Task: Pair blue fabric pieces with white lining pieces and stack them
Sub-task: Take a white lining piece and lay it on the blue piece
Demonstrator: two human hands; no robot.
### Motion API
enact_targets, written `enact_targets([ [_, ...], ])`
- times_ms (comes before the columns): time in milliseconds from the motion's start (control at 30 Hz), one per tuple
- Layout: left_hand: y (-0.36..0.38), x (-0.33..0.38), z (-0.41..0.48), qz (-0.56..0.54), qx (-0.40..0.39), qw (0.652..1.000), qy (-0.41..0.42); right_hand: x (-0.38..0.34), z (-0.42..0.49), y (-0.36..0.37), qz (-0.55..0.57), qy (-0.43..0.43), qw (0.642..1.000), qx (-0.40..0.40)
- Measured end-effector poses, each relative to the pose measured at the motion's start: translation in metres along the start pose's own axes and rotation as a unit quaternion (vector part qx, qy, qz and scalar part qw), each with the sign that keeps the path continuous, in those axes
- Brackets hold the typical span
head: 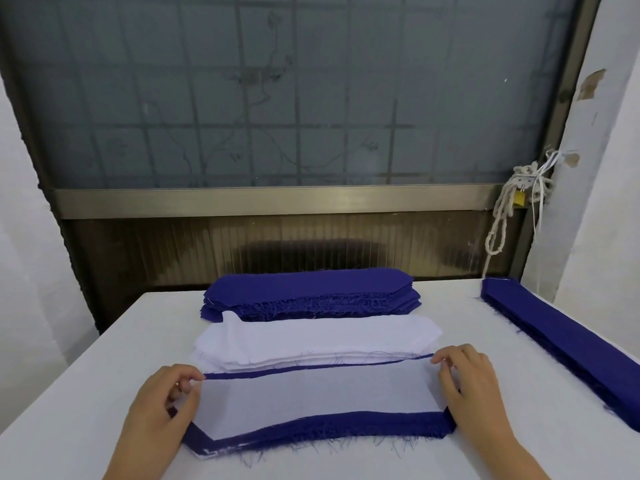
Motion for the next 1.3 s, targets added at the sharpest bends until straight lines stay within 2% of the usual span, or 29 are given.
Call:
enact_targets([
  [67,0.004,0.003,-0.001,0.010,-0.047,0.999,0.026,-0.002,-0.002,0.002,0.027,-0.041,0.998,-0.035],
  [167,0.009,0.001,0.000,0.019,-0.112,0.993,0.019,-0.003,-0.004,0.004,0.042,-0.067,0.993,-0.093],
  [400,0.008,-0.004,0.002,0.001,-0.154,0.988,-0.019,-0.006,0.000,0.004,0.026,-0.046,0.988,-0.143],
  [600,0.007,-0.001,0.014,0.064,-0.213,0.975,-0.020,-0.017,0.006,0.004,-0.095,-0.042,0.975,-0.197],
  [700,0.007,0.004,0.026,0.115,-0.225,0.965,-0.068,-0.023,0.016,0.006,-0.149,-0.006,0.963,-0.225],
  [767,0.009,0.010,0.037,0.152,-0.207,0.962,-0.092,-0.030,0.027,0.007,-0.162,0.024,0.962,-0.219],
  [833,0.015,0.019,0.053,0.173,-0.172,0.967,-0.079,-0.039,0.041,0.009,-0.149,0.029,0.970,-0.191],
  [933,0.029,0.036,0.081,0.169,-0.107,0.979,-0.039,-0.059,0.065,0.018,-0.096,-0.013,0.984,-0.151],
  [1000,0.043,0.045,0.102,0.171,-0.082,0.982,-0.001,-0.073,0.081,0.030,-0.055,-0.051,0.985,-0.155],
  [1100,0.072,0.051,0.128,0.154,-0.107,0.982,0.036,-0.091,0.104,0.054,-0.003,-0.096,0.978,-0.184],
  [1233,0.109,0.046,0.140,0.195,-0.169,0.966,0.035,-0.099,0.118,0.082,0.080,-0.085,0.965,-0.236],
  [1300,0.118,0.040,0.136,0.227,-0.171,0.958,0.033,-0.092,0.118,0.095,0.060,-0.083,0.965,-0.240],
])
Point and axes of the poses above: each hand's wrist, its own z-axis towards the middle knuckle, its own y-axis out of the palm, x = y × z, the point moved 2 cm from there along z, towards the middle knuckle, and after that the axes turned 15 degrees about -x, right-handed, at the moved point
